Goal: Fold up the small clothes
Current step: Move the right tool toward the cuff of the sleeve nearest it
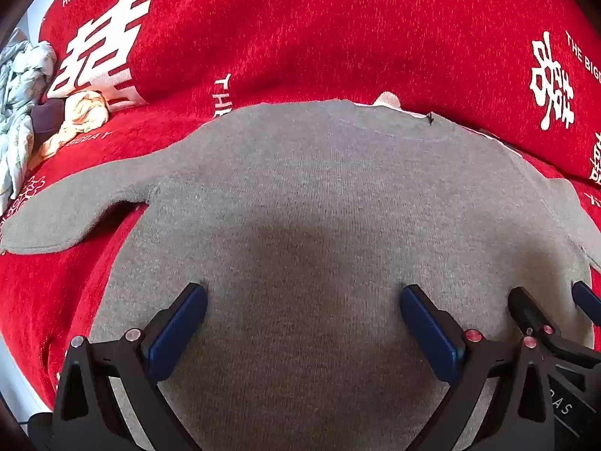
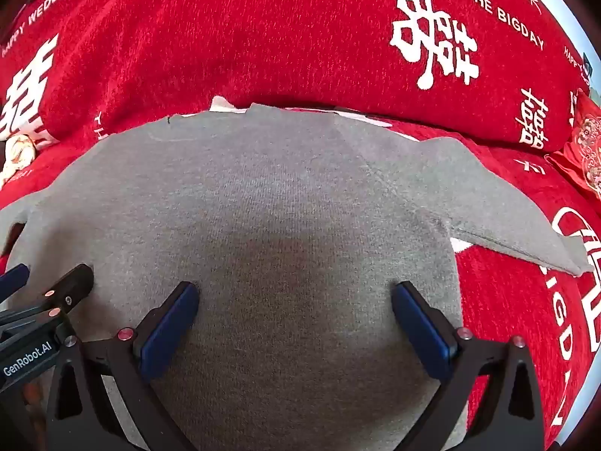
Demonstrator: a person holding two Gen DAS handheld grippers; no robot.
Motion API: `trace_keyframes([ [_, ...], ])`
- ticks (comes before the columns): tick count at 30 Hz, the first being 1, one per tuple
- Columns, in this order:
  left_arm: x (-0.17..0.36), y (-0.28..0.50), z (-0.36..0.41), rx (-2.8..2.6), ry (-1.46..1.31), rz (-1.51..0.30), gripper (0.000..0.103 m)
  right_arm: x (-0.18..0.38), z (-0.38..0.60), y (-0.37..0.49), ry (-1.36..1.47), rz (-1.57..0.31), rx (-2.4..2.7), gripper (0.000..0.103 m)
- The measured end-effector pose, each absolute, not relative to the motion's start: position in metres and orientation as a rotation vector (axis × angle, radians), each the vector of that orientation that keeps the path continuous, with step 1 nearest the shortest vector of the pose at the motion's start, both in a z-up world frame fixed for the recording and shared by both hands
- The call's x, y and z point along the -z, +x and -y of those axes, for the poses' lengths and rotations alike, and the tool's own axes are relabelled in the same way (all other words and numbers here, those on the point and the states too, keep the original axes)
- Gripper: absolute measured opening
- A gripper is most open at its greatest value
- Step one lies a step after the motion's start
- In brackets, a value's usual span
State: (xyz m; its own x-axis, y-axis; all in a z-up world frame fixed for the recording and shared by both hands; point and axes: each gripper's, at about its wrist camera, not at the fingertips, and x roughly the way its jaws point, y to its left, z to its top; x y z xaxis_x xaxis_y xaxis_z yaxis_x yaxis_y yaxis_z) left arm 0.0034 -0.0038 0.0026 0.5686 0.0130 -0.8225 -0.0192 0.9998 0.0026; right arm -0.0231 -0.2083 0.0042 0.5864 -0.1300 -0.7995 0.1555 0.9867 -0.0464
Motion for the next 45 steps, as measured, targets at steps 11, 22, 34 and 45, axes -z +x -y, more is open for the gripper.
trace_keyframes([
  [11, -0.008, 0.004, 0.006, -0.036, -0.008, -1.008, 0.103, -0.007, 0.208, -0.019, 0.009, -0.972, 0.149, 0.103],
  [22, -0.022, 0.005, 0.037, 0.029, 0.062, -1.049, 0.103, -0.030, 0.229, -0.028, -0.067, -0.934, 0.175, 0.103],
  [34, -0.032, 0.010, 0.071, 0.067, 0.124, -1.055, 0.103, -0.043, 0.268, -0.032, -0.033, -0.923, 0.218, 0.103],
  [45, -0.039, 0.017, 0.118, 0.114, 0.169, -1.060, 0.103, -0.046, 0.311, -0.036, 0.019, -0.923, 0.271, 0.103],
])
